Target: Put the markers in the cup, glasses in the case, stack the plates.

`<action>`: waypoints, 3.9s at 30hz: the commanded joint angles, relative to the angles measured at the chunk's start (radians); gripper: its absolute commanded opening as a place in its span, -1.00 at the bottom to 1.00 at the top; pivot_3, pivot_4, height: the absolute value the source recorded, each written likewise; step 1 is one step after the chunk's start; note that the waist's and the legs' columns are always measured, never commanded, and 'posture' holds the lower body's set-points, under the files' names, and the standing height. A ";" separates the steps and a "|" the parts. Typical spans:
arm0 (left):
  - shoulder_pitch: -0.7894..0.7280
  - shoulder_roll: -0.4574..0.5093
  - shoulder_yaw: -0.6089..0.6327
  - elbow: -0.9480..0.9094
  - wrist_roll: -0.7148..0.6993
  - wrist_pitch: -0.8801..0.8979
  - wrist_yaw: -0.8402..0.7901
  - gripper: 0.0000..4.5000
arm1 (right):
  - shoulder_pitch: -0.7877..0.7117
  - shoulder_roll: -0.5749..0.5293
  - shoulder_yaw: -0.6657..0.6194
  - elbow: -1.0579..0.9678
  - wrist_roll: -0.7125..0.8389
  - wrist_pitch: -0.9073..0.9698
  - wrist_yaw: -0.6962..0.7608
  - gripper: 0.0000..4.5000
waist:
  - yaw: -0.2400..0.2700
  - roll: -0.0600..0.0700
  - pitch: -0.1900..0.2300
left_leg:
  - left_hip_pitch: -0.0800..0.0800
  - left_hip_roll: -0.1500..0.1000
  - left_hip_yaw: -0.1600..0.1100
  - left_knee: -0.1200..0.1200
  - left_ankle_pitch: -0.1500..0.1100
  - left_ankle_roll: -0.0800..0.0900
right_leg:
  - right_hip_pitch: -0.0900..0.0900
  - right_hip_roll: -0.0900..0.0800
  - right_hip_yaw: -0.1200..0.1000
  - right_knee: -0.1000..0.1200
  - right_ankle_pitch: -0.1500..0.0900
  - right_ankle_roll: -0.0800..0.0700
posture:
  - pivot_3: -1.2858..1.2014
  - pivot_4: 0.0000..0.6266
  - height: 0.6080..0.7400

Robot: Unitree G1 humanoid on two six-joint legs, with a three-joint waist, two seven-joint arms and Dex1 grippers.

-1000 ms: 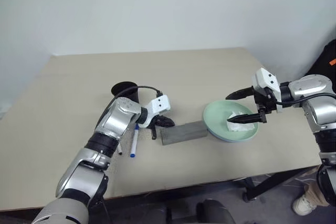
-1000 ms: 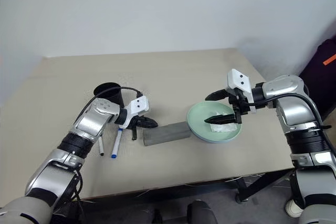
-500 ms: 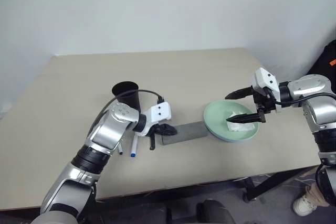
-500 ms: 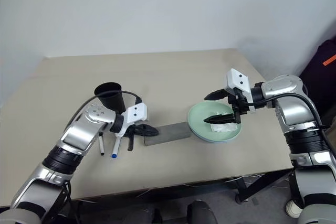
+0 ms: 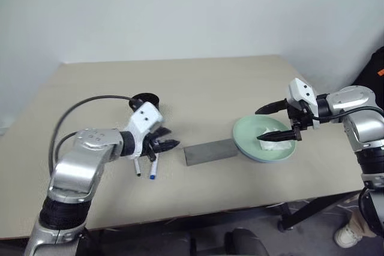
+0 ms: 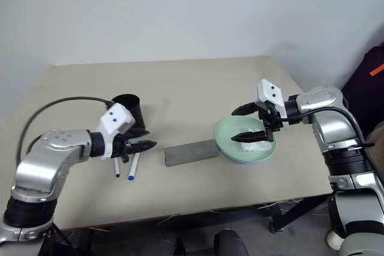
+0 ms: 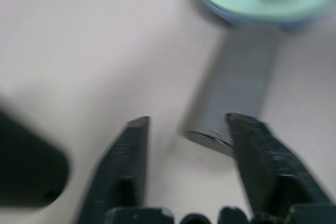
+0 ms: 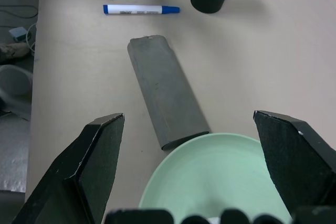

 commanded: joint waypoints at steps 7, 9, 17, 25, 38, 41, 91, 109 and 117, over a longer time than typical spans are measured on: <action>0.044 -0.096 0.180 -0.107 0.060 0.434 0.333 0.57 | -0.058 0.018 0.015 0.050 0.001 -0.049 0.035 0.90 | -0.001 0.000 0.000 | 0.004 0.000 0.001 -0.001 0.000 0.000 | 0.002 0.001 0.000 0.001 0.000 0.000 | 0.03 -1.00 0.98; 0.062 -0.122 0.172 -0.100 0.083 0.455 0.399 0.57 | -0.070 0.027 0.025 0.065 -0.001 -0.059 0.043 0.90 | -0.001 -0.001 0.000 | 0.007 0.000 0.001 -0.002 0.000 -0.001 | 0.005 0.000 0.001 0.001 0.000 0.000 | 0.03 -1.00 0.98; 0.066 -0.222 0.184 -0.027 0.116 0.459 0.562 0.57 | -0.106 0.057 0.043 0.108 -0.012 -0.083 0.061 0.90 | -0.001 -0.001 0.000 | 0.014 0.000 0.000 -0.003 -0.003 -0.006 | 0.012 -0.001 0.000 0.000 0.000 -0.001 | 0.03 -1.00 0.98; -0.023 -0.266 0.186 0.116 0.148 0.459 0.669 0.57 | -0.105 0.067 0.044 0.104 -0.013 -0.083 0.064 0.90 | 0.000 -0.001 0.000 | 0.014 0.000 -0.001 -0.005 -0.003 -0.007 | 0.012 -0.001 -0.001 0.000 0.000 -0.001 | 0.03 -1.00 0.98; -0.218 -0.263 0.126 0.429 0.144 0.459 0.784 0.57 | -0.086 0.072 0.038 0.067 -0.005 -0.064 0.046 0.90 | -0.001 -0.001 0.000 | 0.013 0.000 -0.001 -0.006 -0.003 -0.008 | 0.010 -0.001 -0.001 -0.001 0.001 -0.001 | 0.03 -1.00 0.98; -0.256 -0.271 0.129 0.474 0.144 0.459 0.807 0.57 | -0.082 0.072 0.037 0.059 -0.004 -0.061 0.041 0.90 | -0.001 -0.001 0.000 | 0.013 0.000 -0.001 -0.006 -0.003 -0.009 | 0.010 -0.001 -0.001 -0.001 0.001 -0.001 | 0.03 -1.00 0.98; -0.509 0.425 -0.479 0.355 -1.120 0.459 0.791 -0.98 | -0.084 0.090 0.046 0.061 -0.015 -0.075 0.014 0.90 | -0.001 -0.001 0.001 | -0.003 -0.004 -0.002 -0.011 0.002 -0.011 | -0.008 -0.002 -0.001 -0.001 0.001 -0.002 | 0.03 -1.00 0.98; -0.371 0.097 -0.140 0.464 -0.312 -0.654 0.606 -0.98 | -0.086 0.099 0.049 0.048 -0.010 -0.061 0.009 0.90 | 0.000 -0.001 0.001 | -0.001 -0.008 -0.002 -0.010 0.008 -0.010 | -0.003 0.000 0.000 -0.004 0.003 -0.005 | 0.03 -1.00 0.98; -0.388 -0.015 -0.039 0.622 -0.182 -0.907 0.584 -0.98 | -0.086 0.103 0.049 0.042 -0.007 -0.055 0.009 0.90 | 0.000 -0.001 0.000 | -0.004 -0.004 0.000 -0.011 0.008 -0.005 | -0.002 -0.001 -0.001 -0.016 0.012 -0.001 | 0.03 -1.00 0.98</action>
